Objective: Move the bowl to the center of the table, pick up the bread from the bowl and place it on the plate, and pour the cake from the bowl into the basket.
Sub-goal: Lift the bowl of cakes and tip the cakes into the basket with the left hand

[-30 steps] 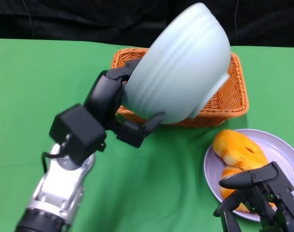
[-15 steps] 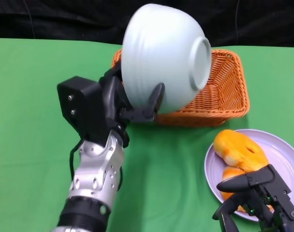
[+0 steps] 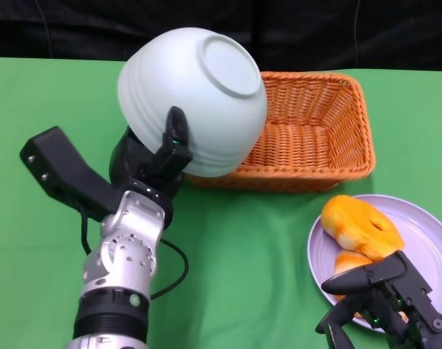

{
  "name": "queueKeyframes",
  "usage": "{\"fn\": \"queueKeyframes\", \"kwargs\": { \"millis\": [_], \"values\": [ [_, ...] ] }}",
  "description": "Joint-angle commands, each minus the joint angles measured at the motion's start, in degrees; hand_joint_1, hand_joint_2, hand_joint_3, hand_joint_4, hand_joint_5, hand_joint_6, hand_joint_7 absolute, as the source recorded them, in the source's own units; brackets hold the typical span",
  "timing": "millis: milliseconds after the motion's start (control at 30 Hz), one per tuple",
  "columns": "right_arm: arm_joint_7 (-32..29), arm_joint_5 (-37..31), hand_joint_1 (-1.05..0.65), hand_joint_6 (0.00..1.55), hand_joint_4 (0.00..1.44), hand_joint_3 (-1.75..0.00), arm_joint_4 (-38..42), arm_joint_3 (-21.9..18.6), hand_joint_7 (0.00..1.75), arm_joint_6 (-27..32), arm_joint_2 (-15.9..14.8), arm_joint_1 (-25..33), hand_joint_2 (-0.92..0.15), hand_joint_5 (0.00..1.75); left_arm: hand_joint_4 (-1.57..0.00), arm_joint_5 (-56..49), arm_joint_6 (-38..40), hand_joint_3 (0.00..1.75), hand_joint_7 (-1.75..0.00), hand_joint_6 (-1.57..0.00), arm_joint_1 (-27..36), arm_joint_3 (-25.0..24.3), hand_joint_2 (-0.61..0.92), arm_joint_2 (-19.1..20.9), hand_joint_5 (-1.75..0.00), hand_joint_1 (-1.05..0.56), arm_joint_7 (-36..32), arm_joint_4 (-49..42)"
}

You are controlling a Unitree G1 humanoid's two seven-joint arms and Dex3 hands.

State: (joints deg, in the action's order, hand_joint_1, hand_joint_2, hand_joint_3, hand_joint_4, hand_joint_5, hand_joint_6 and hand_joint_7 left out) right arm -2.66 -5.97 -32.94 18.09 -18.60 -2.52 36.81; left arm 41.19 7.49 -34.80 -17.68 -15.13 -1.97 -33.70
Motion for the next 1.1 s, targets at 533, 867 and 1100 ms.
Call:
{"fn": "queueKeyframes", "kwargs": {
  "millis": [533, 867, 1100],
  "values": [
    [1.4, -1.3, -0.22, 0.20, 0.37, -0.94, -1.6, 1.1, 1.50, 0.6, -1.1, 0.6, -0.64, 1.67, -1.09, 11.1, 7.9, 1.75, -1.75, -0.87, -3.2, -2.9, 0.22, -2.4, -1.75, -0.32, 17.5, -1.2],
    [1.4, -1.3, -0.23, 0.19, 0.37, -0.94, -1.8, 1.1, 1.51, 0.9, -1.0, 0.7, -0.64, 1.66, -1.10, 10.7, 8.7, 1.75, -1.75, -0.87, -2.6, -2.4, 0.22, -1.5, -1.75, -0.32, 20.8, -0.8],
    [1.1, -1.8, -0.23, 0.20, 0.37, -0.93, -1.8, 1.0, 1.51, 0.8, -0.9, 0.8, -0.64, 1.66, -1.12, 5.7, 7.6, 1.72, -1.75, -0.91, 0.8, 0.6, 0.28, 1.4, -1.75, -0.27, 26.5, 3.1]
  ]
}}
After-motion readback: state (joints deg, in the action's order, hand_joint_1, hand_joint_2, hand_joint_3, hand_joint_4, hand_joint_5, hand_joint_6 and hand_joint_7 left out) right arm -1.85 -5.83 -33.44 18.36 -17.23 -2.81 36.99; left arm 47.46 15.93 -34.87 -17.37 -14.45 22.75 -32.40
